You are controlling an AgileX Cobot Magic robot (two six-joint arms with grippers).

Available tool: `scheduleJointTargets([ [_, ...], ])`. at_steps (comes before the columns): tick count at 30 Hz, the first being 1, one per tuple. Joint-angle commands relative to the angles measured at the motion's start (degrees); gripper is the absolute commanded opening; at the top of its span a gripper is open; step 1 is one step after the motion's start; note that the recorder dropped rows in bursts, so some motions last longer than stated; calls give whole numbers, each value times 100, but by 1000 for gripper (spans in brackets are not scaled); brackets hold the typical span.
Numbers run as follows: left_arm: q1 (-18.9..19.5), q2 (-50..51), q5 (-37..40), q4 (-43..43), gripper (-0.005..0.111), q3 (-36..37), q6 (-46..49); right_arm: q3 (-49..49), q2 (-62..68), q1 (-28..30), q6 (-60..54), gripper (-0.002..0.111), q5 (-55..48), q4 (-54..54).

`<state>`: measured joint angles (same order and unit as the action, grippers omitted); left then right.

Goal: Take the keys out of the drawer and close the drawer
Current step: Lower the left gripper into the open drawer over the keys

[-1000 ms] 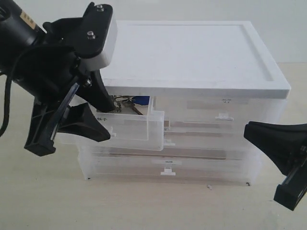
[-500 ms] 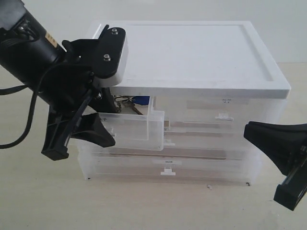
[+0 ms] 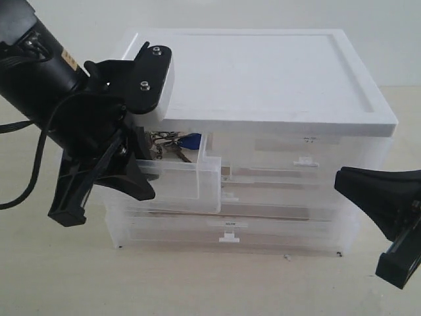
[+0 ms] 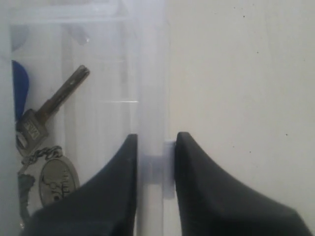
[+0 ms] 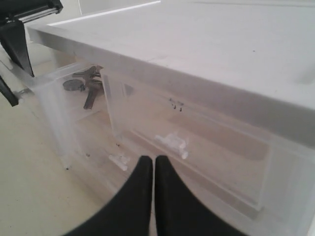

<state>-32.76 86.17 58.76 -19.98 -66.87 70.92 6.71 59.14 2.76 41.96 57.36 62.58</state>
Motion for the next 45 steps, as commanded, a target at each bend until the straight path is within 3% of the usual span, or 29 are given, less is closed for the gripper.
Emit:
scheduleJointTargets([
  [1,-391,-272,466,-74,5,-8,-219,40,33,13,-7,0,-1,-8],
  [6,-1017,-285,669,527,5,-8,-589,40,33,13,-7,0,-1,-8],
  [20,-1157,-285,842,449,5,-8,-1357,40,279,13,-678,0,-157,-1135],
  [29,-2086,-322,1076,438,5,-8,-1871,40,278,13,-686,0,-99,-1146],
  [38,-2195,-499,1120,334,5,-8,-2254,40,278,13,-686,0,-99,-1136],
  [41,-2195,-691,992,331,12,-8,-2254,40,278,13,-673,0,-111,-1135],
  [45,-2195,-837,858,301,40,-8,-2318,40,278,13,-657,0,-111,-1125],
])
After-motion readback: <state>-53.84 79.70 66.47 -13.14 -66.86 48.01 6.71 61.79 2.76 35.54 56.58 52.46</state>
